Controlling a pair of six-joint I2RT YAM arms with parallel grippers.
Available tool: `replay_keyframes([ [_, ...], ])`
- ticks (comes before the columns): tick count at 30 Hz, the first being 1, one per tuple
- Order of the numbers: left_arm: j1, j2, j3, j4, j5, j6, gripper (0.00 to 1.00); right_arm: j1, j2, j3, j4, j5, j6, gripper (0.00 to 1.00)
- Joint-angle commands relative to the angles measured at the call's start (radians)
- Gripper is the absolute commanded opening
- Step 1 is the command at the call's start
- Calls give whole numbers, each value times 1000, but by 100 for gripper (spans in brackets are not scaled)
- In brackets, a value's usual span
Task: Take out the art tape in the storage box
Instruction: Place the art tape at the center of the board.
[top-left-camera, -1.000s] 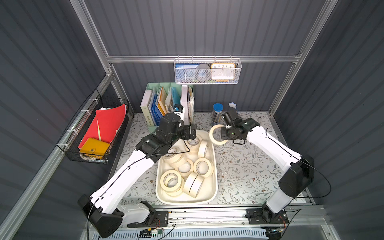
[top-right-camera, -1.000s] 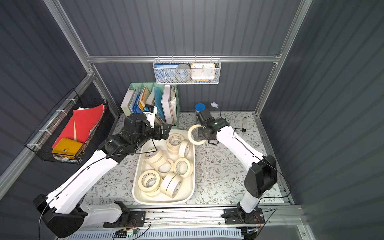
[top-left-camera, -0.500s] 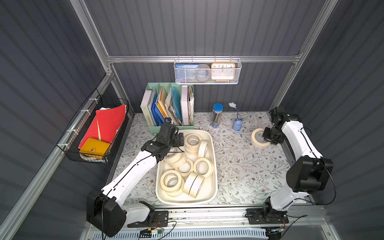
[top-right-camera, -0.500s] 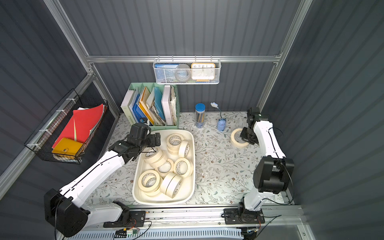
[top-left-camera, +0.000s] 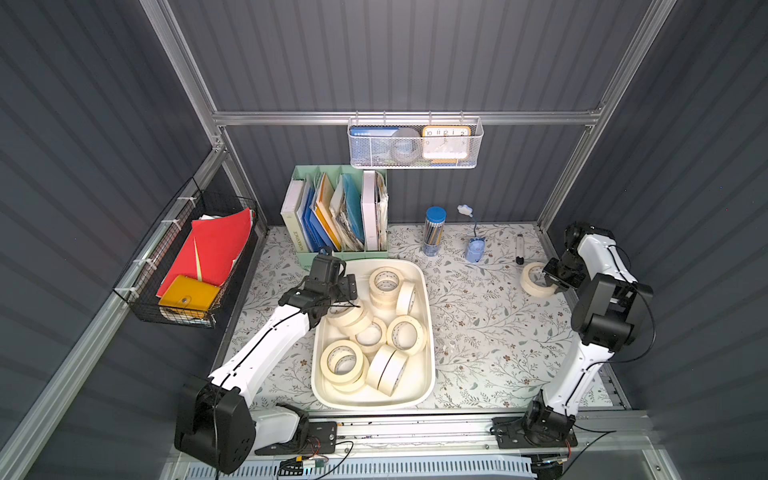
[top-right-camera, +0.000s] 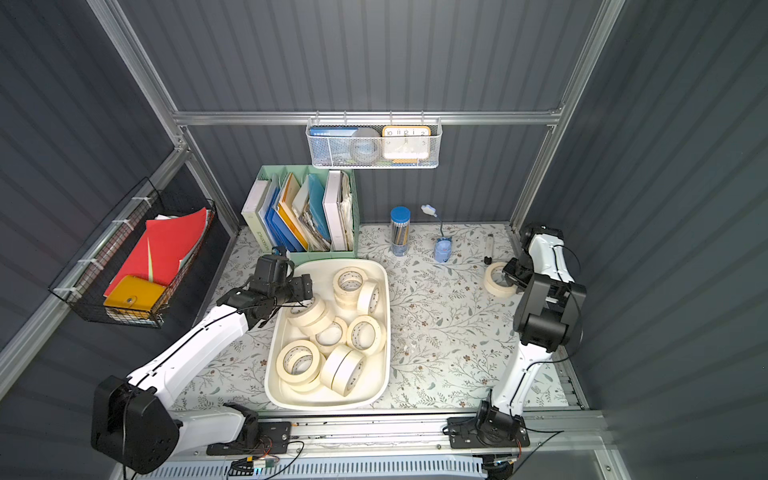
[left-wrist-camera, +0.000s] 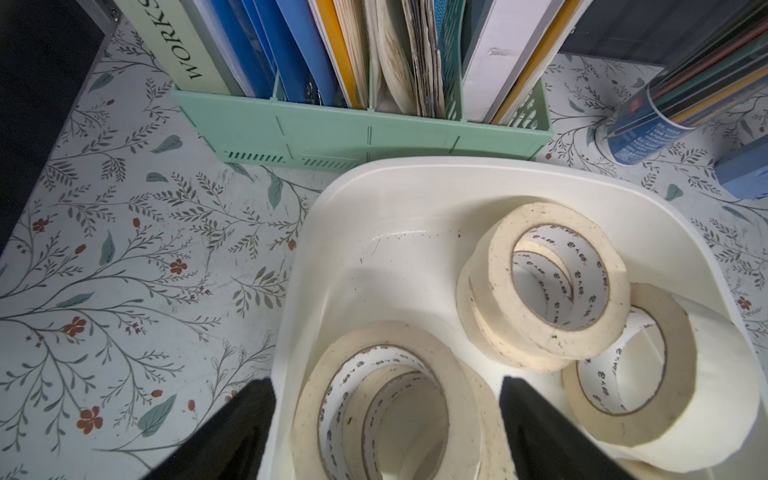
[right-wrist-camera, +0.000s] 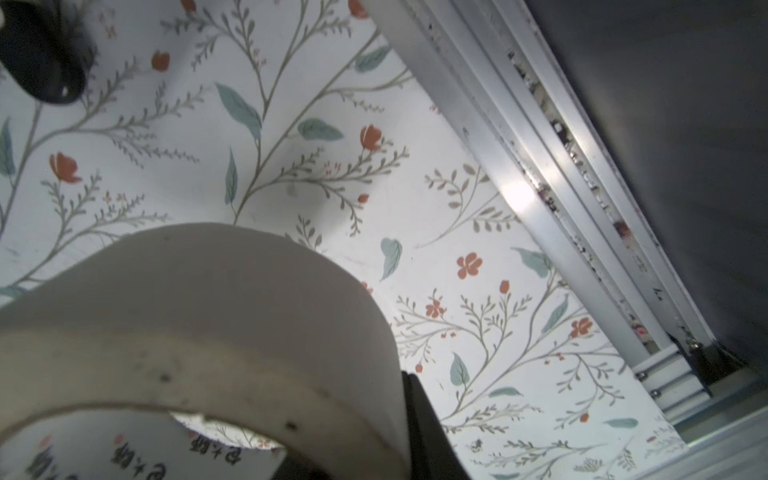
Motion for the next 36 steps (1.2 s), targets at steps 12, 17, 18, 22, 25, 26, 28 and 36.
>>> replay_keyframes([
  [12,3,21,38,10,66,-20,90,-31,174,97,92,-16,-14,0],
  [17,4,15,44,2,70,-29,91,-31,191,90,121,-8,-31,7],
  [18,3,13,45,0,68,-29,92,-30,190,86,129,-6,-35,9],
  [22,3,16,51,-14,71,-29,94,-32,172,68,152,-2,-47,27],
  [25,3,24,59,-19,69,-24,95,-32,151,36,189,-7,-59,52],
  [26,3,26,60,-16,70,-23,96,-32,149,37,186,-8,-59,59],
  [28,3,30,61,-4,68,-20,96,-32,142,36,178,-8,-63,66],
  [36,1,87,108,28,118,16,97,5,-108,-112,176,9,-59,72],
])
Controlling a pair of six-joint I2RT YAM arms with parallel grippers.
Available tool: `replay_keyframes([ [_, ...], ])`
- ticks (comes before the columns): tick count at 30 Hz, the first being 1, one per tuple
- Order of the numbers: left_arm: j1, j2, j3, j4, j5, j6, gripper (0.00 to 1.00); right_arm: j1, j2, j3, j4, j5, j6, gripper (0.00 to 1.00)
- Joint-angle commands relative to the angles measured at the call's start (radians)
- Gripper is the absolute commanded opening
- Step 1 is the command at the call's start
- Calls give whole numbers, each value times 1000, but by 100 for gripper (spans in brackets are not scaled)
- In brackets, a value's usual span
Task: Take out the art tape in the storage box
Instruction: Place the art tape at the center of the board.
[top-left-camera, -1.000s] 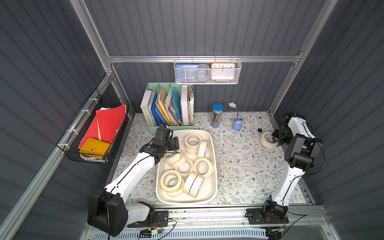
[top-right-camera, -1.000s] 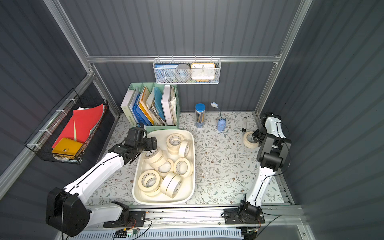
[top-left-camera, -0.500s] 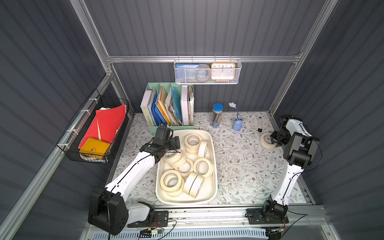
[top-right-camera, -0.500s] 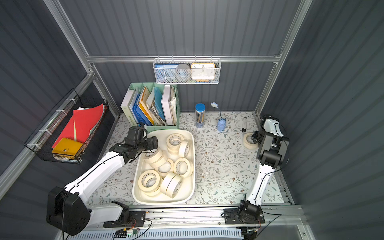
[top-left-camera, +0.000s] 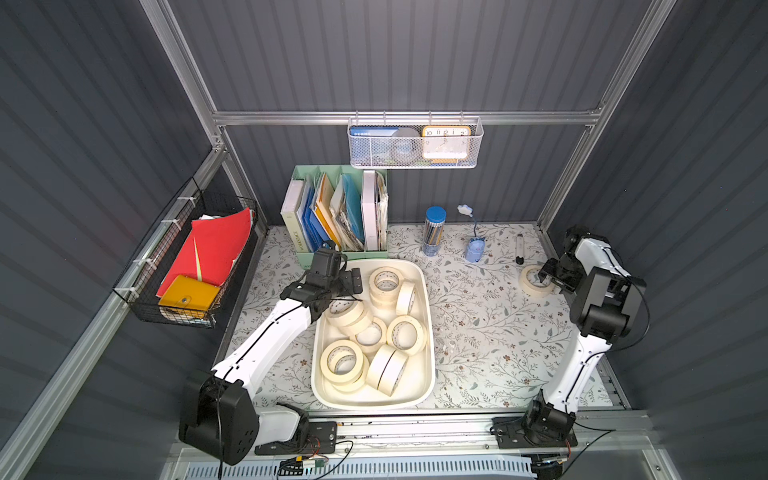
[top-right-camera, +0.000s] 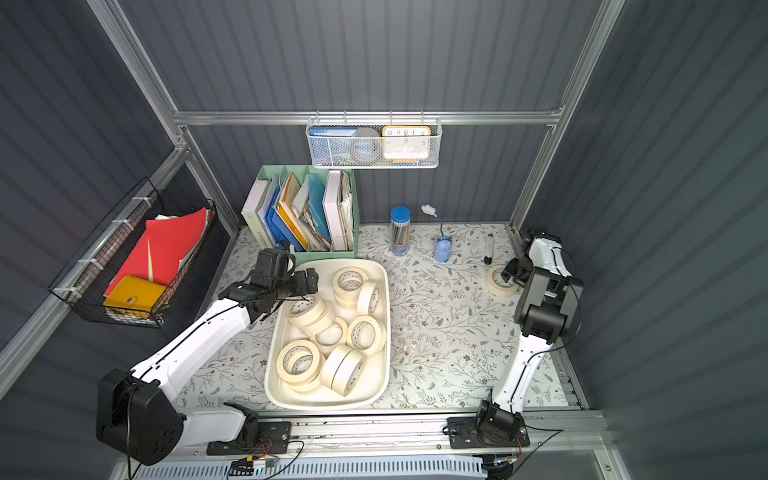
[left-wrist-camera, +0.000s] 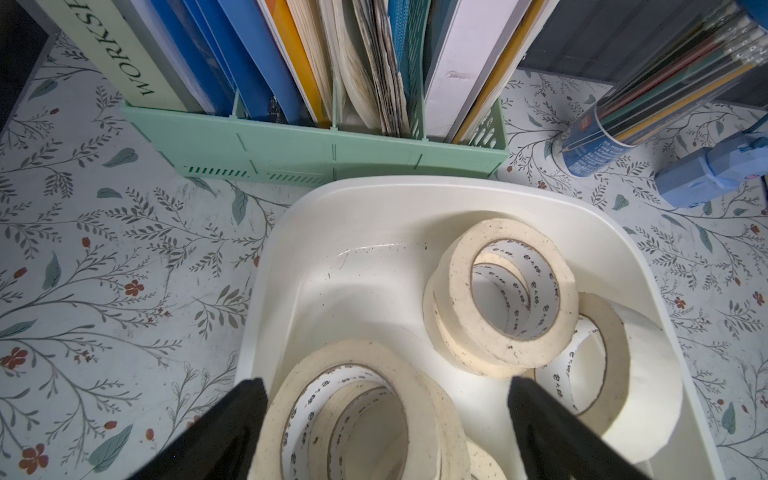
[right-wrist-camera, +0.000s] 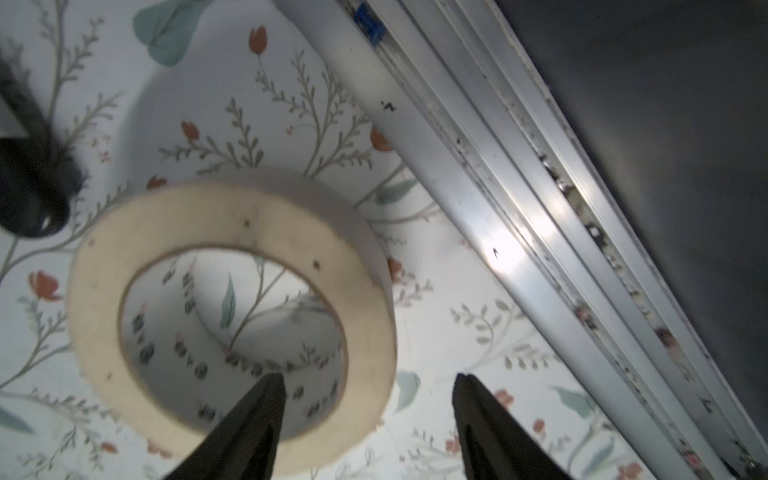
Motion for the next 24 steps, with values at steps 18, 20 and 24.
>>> replay_keyframes([
  [18,-14,456,230,107,190,43,92,565,-622,-352,-81,-208,35,70],
  [20,-16,497,252,104,199,43,91,621,-636,-359,-94,-193,33,70],
  [24,-17,550,280,86,188,48,86,687,-661,-367,-115,-169,45,69],
])
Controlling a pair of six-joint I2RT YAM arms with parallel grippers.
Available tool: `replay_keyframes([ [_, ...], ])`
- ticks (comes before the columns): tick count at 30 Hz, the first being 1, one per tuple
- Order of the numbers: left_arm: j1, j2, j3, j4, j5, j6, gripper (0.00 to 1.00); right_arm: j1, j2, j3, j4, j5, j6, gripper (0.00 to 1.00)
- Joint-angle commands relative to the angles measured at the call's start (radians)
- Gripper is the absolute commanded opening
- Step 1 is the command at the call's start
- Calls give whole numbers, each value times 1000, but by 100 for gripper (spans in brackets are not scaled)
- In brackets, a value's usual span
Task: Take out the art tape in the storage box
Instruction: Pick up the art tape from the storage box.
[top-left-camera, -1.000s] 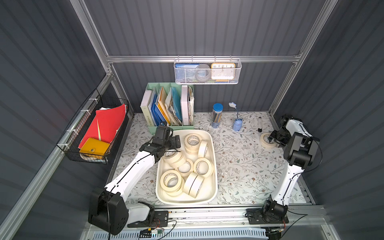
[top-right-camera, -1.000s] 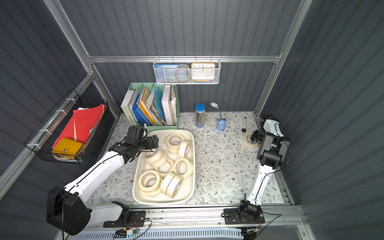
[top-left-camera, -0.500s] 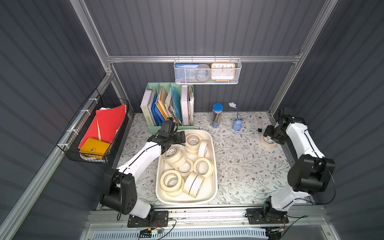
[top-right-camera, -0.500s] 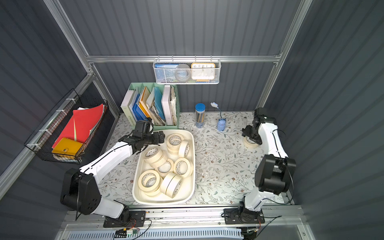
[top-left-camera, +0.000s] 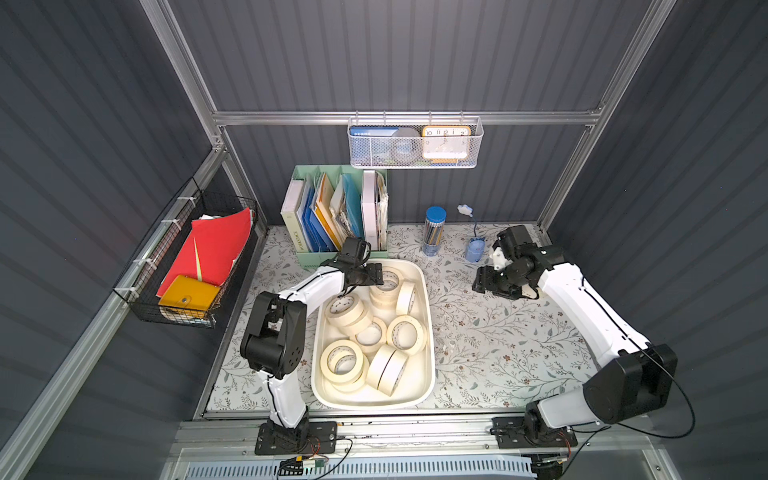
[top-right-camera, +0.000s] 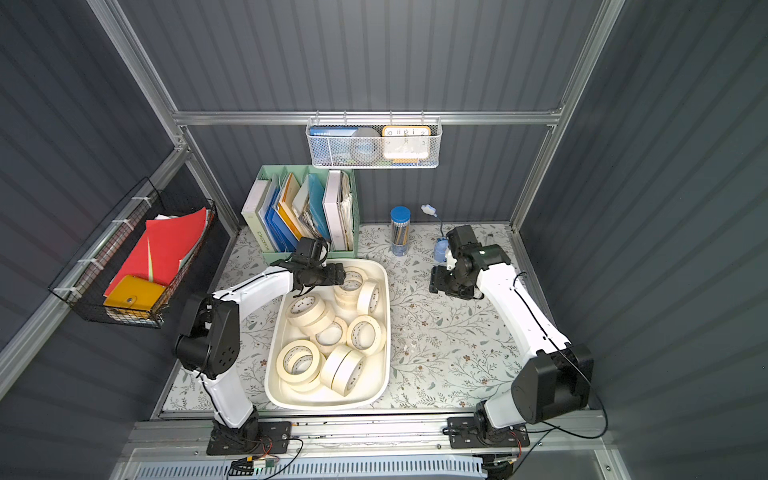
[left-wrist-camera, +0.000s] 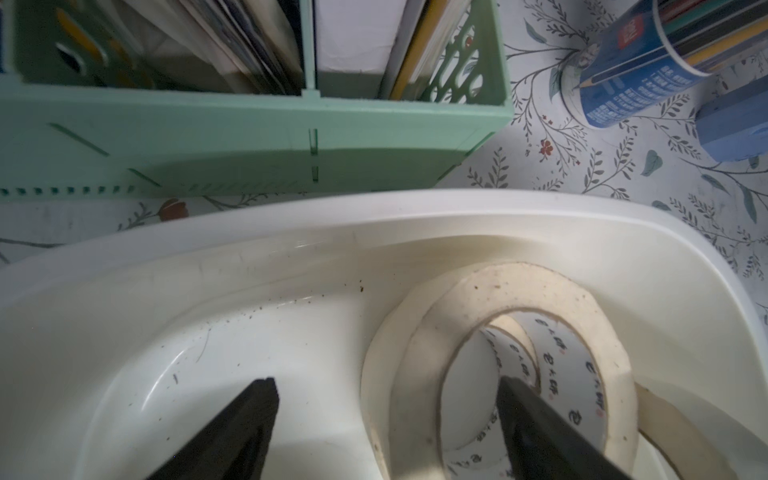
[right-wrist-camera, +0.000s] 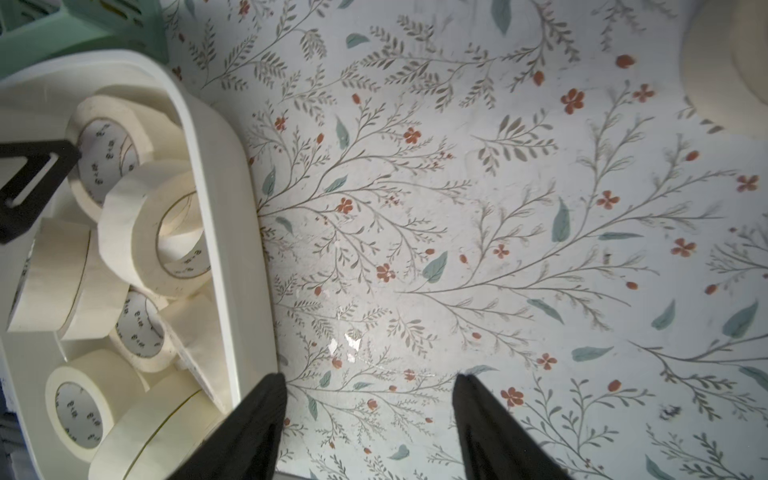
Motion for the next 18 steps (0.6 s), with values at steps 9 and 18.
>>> replay_keyframes([
  [9,-24,78,51,-30,-6,15,63,176,-42,-33,-21,18,62,66],
  [18,-26,47,49,-51,-41,19,32,263,7,29,-1,20,81,64],
])
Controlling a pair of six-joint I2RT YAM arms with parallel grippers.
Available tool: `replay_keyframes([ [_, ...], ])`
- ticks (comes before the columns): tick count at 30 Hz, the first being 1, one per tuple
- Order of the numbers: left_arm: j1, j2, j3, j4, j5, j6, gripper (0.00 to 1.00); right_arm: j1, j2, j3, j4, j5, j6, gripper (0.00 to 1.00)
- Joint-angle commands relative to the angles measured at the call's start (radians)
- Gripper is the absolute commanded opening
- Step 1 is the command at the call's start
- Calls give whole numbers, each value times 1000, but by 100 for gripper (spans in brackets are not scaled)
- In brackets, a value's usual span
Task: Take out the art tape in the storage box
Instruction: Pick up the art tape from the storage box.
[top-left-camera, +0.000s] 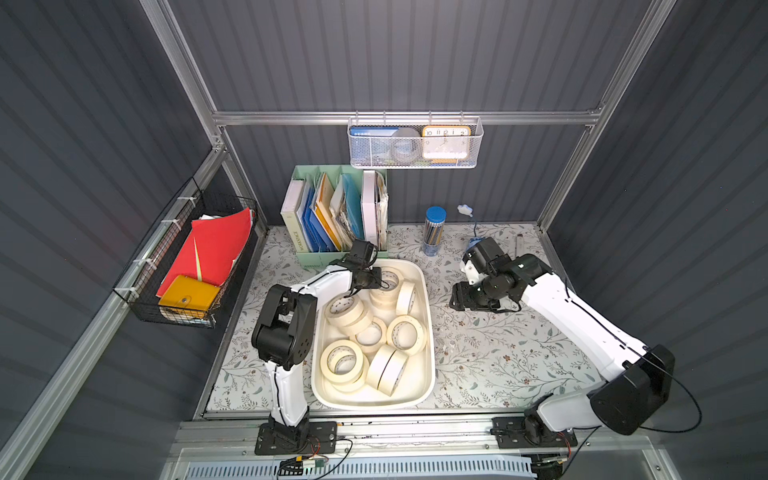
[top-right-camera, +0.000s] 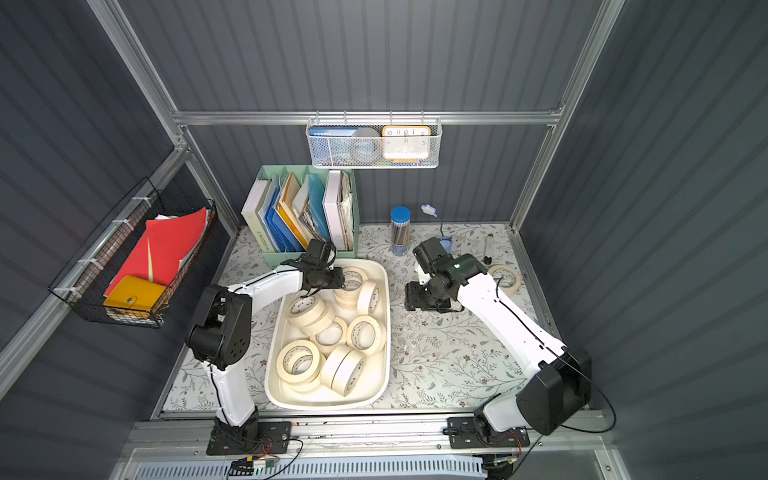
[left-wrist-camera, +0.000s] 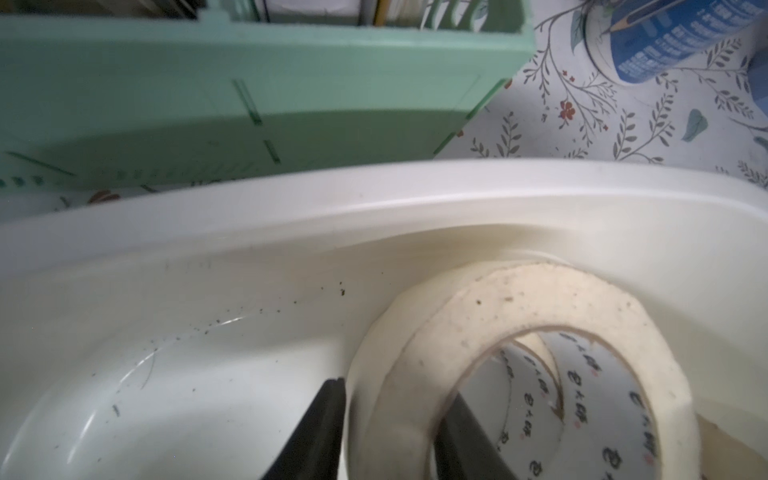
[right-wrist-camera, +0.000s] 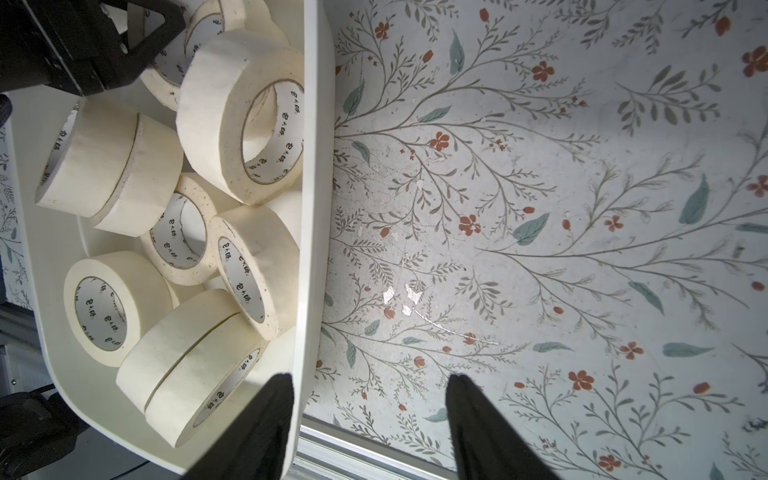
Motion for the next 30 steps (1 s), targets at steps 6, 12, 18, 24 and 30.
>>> replay_keyframes([
  [6,0,-86,86,-128,-91,37,23,90,110,192,7,40,17,64],
  [12,-48,-162,166,-219,-159,59,25,137,276,386,26,49,18,64],
  [18,-110,-202,199,-248,-181,52,26,145,466,583,-10,22,19,64],
  [24,-133,-233,192,-244,-178,34,26,144,553,651,3,38,33,62],
  [30,-141,-267,156,-231,-164,14,29,145,574,649,18,60,37,25],
])
